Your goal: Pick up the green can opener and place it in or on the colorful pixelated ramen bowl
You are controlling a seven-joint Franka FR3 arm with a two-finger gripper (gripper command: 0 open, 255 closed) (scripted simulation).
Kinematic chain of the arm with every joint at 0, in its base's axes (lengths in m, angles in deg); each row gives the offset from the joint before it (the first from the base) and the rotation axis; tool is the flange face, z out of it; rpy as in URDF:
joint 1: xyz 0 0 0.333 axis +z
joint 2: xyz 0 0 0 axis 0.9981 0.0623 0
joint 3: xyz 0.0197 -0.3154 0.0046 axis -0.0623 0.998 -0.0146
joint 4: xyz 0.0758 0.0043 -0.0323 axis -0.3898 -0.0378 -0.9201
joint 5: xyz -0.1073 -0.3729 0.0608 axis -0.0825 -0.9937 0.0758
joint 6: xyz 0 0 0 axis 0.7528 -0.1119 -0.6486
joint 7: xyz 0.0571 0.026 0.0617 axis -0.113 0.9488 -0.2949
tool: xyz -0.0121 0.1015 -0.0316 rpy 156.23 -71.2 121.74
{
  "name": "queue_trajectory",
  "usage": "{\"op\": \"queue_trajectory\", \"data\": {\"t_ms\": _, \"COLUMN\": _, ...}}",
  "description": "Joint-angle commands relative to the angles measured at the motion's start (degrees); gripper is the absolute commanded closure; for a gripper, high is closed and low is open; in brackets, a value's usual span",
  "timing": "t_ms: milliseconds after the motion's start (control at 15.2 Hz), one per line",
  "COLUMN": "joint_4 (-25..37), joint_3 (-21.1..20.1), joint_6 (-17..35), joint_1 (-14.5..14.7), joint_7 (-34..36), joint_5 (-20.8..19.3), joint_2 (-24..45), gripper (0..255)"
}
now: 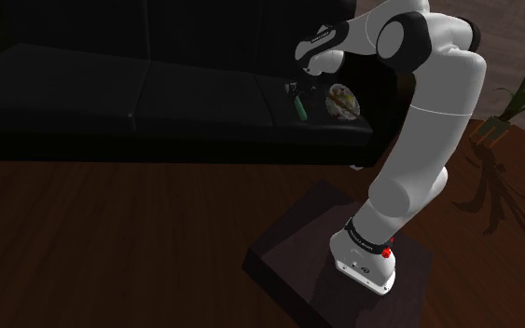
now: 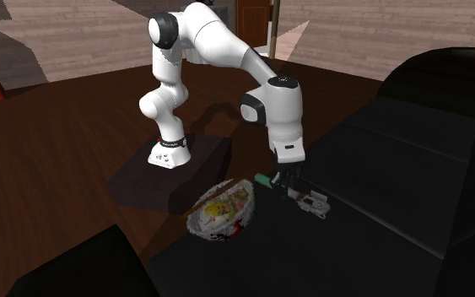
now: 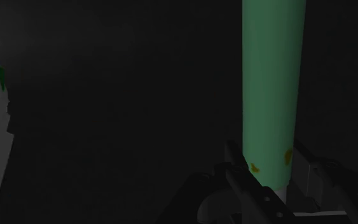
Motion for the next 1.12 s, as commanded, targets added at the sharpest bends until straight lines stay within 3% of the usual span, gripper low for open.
{"op": "queue_trajectory", "data": {"t_ms": 0, "joint_4": 0.0, "joint_3": 0.0, "joint_6": 0.0, "joint_1": 0.0, "joint_7": 0.0, "joint_5": 0.0, "joint_2": 0.1, "gripper": 255}}
{"op": "queue_trajectory", "data": {"t_ms": 1056, "joint_4": 5.7, "joint_3": 1.0, "joint_6": -10.1, "joint_1": 0.6, "joint_7": 2.2, "joint_5": -2.9, "joint_2": -4.6, "gripper": 255}}
